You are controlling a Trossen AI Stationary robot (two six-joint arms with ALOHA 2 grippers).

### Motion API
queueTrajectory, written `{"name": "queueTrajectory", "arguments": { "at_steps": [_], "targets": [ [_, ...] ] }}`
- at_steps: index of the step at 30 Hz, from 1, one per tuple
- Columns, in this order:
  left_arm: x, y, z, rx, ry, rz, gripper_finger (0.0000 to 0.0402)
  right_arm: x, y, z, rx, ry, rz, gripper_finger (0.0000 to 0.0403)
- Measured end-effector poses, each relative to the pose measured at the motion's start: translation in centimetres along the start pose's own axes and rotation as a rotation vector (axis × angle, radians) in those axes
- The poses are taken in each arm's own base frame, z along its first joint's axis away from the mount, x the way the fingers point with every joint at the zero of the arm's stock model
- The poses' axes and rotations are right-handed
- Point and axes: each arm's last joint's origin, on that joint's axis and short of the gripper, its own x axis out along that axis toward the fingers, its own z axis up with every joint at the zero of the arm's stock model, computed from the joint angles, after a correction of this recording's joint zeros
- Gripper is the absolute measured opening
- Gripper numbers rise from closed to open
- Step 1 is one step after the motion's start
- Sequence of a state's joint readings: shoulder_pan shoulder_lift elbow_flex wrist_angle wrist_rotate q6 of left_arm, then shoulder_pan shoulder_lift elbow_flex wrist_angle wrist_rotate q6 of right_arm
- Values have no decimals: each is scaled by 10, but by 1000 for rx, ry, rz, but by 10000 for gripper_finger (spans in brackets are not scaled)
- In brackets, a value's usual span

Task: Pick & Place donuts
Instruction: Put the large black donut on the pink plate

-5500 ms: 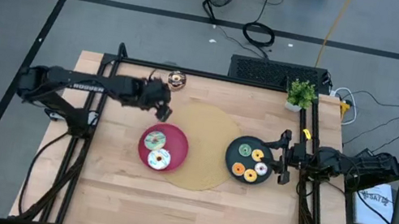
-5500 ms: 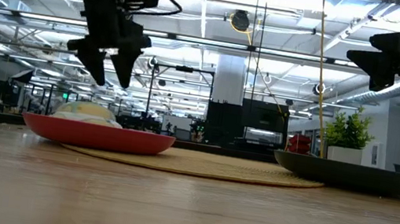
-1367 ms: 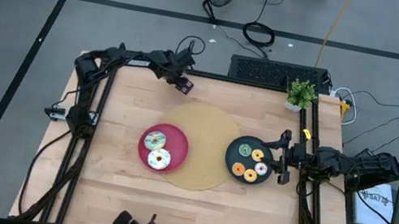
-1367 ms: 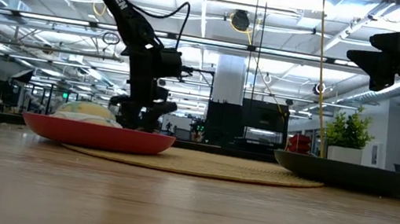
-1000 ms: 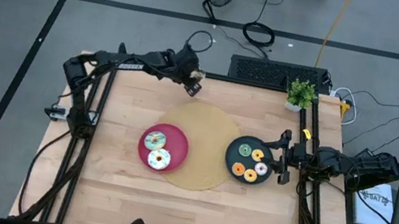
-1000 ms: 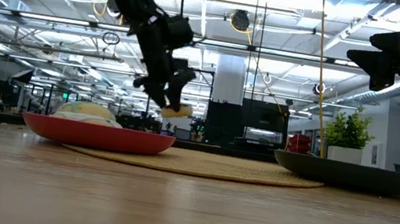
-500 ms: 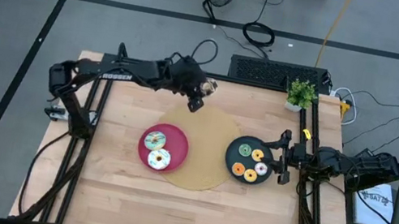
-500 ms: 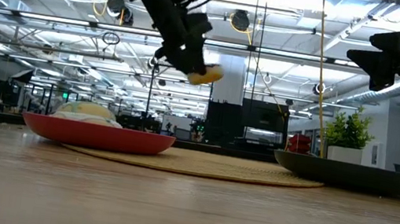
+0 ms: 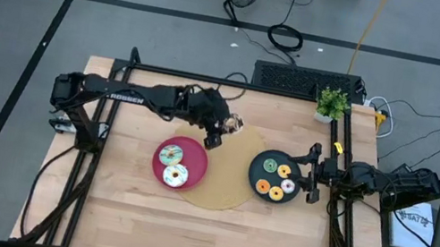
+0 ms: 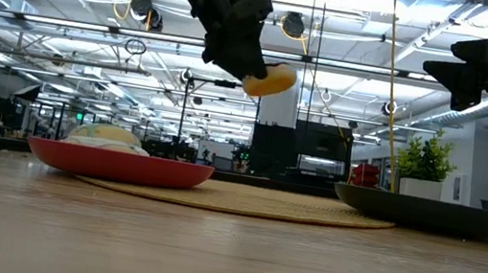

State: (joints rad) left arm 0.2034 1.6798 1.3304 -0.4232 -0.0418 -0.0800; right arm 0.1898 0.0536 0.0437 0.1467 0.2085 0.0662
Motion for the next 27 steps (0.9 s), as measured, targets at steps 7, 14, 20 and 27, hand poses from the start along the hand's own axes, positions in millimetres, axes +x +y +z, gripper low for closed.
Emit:
{"name": "queueTrajectory", "arguments": {
  "at_steps": [7,14,20,27],
  "targets": [
    [-2,-29,-3,51,3,-56,214,0,0,0,0,0,0,226],
    [-5,-54,-9,98,21,-104,214,0,0,0,0,1,0,226],
    [-7,-68,-12,115,30,-130,214,0,0,0,0,1,0,226],
    [-10,-81,-19,78,75,-149,214,0,0,0,0,1,0,226]
  ]
}}
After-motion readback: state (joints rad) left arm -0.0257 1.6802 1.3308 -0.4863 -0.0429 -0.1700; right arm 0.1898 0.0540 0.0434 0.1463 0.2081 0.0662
